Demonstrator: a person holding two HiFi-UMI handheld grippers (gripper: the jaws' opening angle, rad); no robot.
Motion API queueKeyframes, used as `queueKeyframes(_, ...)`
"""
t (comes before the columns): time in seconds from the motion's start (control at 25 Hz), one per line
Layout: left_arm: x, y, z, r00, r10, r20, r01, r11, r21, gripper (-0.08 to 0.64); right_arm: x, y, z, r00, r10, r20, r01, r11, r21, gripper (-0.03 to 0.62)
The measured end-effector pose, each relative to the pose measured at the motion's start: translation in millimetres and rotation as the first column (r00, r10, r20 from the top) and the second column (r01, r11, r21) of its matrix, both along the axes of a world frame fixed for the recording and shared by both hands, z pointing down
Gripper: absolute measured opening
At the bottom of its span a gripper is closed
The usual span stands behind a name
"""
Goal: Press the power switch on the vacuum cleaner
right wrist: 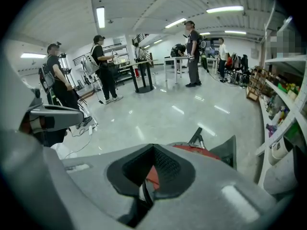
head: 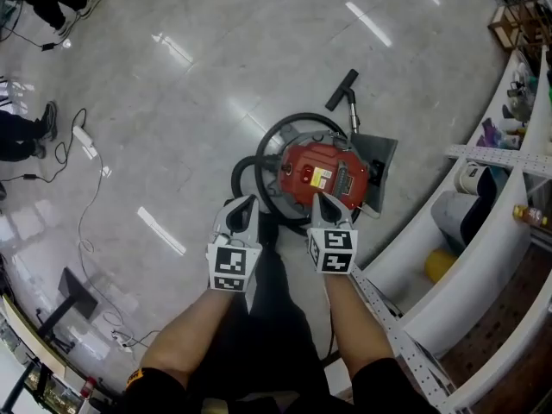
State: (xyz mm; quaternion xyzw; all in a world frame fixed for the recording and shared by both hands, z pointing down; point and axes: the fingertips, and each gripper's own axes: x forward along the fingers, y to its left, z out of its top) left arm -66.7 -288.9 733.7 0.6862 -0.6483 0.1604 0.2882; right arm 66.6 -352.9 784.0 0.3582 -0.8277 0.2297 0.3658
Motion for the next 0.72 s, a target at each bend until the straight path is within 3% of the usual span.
queueKeyframes(0.32, -5, -27, 70, 1.0, 0.026, -0.007, -0.026, 0.996, -0.087, 0.012, -3, -22, 71, 0.998, 0.039, -0.056, -0.042, 0.997, -0.067, -0.009)
queueKeyframes(0.72, 4, -49, 104, 0.996, 0.085, -0.021, -0.087, 0.989, -0.122, 0.011, -1, -27, 128, 0.992, 0.044, -0.115, -0.061, 0.987, -0.15, -0.009)
